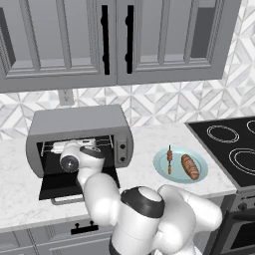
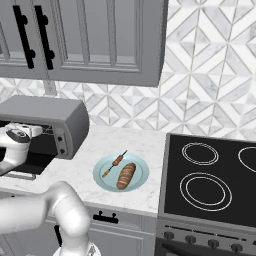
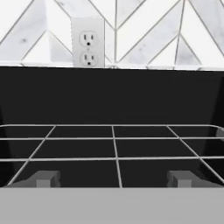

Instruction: Pick up the kebab skewer and baguette bread, and place them inside the toaster oven. Close the toaster oven door and start by setting the timer.

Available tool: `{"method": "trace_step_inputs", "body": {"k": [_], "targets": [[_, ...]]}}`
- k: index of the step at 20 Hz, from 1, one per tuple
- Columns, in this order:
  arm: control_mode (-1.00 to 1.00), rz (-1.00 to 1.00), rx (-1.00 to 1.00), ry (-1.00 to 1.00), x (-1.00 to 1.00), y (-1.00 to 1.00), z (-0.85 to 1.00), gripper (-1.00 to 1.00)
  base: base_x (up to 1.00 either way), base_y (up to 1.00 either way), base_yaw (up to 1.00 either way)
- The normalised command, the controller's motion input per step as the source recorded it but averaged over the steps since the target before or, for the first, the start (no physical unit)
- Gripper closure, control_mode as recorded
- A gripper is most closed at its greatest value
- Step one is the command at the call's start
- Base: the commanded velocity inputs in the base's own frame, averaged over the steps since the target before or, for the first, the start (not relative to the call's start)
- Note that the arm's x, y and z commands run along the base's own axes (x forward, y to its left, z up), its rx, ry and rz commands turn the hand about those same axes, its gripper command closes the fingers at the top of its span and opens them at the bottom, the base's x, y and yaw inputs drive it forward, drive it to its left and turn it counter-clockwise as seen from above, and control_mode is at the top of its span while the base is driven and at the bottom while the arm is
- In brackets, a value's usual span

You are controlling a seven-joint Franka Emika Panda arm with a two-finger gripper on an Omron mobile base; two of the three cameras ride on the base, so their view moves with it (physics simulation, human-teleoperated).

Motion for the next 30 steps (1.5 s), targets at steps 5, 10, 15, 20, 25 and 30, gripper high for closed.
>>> {"method": "trace_step_inputs", "body": {"k": [5,10,15,20,25,30], "targets": [[-1.00,0.00,0.00,0.08,-0.10,0.01,-0.63,-1.00,0.00,0.00,0.00],[-1.00,0.00,0.00,0.12,-0.34,0.00,-0.73,-1.00,0.00,0.00,0.00],[-1.00,0.00,0.00,0.12,-0.52,0.00,-0.76,-1.00,0.00,0.00,0.00],[-1.00,0.00,0.00,0.11,-0.72,0.00,-0.70,-1.00,0.00,0.00,0.00],[-1.00,0.00,0.00,0.20,-0.75,0.00,-0.71,-1.00,0.00,0.00,0.00],[-1.00,0.00,-0.01,0.28,-0.83,0.00,-0.89,-1.00,0.00,0.00,0.00]]}}
